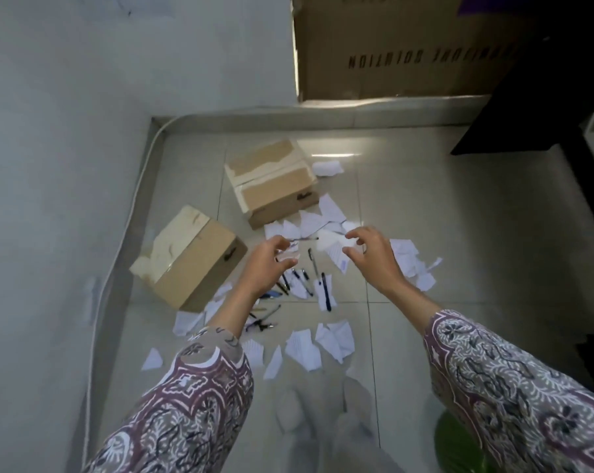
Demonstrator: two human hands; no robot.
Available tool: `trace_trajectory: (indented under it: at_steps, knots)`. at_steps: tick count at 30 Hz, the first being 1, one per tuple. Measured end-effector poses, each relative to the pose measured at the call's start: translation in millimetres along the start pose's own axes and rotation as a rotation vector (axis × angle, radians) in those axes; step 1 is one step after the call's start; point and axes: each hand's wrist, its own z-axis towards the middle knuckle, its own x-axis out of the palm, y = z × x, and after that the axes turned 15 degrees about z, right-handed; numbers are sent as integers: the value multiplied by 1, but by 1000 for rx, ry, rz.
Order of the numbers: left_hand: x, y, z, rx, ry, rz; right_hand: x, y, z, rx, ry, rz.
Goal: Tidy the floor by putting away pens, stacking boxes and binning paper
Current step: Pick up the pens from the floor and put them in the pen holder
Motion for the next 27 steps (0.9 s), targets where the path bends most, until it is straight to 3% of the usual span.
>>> trace_trajectory:
  at_steps: [8,17,27]
  knots:
    - [103,114,20,-110,1,-24,87,-97,31,-58,121,-72]
    - [207,240,54,-115,-25,81,206,-209,55,-134,275,-122]
    - [263,366,95,-61,-52,312,323,-282,75,-349,629,-250]
